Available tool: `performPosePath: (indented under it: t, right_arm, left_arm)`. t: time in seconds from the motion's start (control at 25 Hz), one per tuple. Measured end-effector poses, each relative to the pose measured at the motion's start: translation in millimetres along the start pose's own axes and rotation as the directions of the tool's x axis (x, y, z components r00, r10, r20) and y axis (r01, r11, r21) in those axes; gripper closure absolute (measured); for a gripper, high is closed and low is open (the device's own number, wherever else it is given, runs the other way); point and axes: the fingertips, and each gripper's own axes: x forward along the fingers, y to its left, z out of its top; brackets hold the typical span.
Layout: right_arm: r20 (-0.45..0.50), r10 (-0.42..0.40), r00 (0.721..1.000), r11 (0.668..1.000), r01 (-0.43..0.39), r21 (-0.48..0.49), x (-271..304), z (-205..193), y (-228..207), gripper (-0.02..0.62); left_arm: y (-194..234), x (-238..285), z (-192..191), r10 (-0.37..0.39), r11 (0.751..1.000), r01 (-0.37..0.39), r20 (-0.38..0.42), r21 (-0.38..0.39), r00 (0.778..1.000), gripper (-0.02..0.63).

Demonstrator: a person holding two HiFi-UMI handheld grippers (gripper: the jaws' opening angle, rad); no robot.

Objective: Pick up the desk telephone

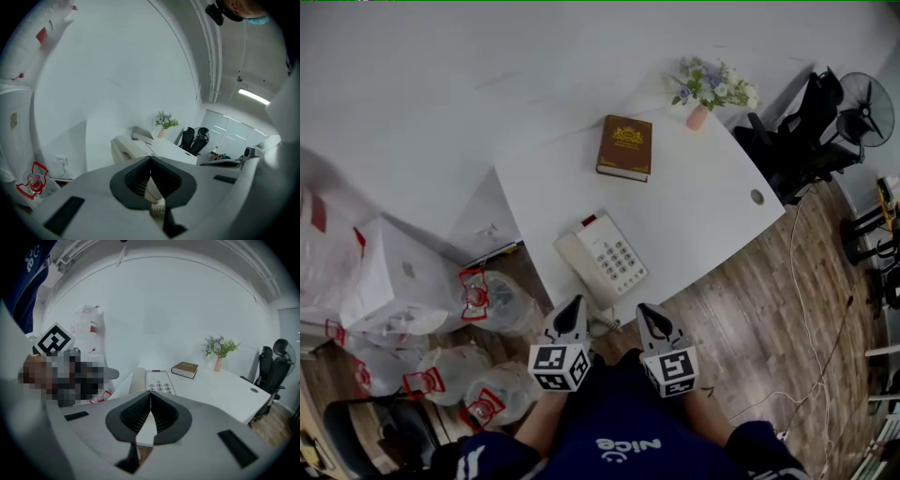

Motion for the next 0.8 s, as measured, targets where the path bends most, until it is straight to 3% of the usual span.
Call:
performPosePath:
  t: [0.52, 0.8]
  right_arm:
    - [-0.026, 0.065, 0.998, 0.998, -0.066, -0.008, 32, 11, -6, 0.572]
    - [-0.019, 0.171, 0.985, 0.985, -0.171, -0.027, 54, 21, -23, 0.572]
  left_arm:
    - [12, 14, 7, 0.017, 0.999, -0.018, -0.028, -0.03, 0.999, 0.589]
    - [16, 28, 13, 0.114, 0.993, -0.114, -0.017, -0.04, 0.993, 0.589]
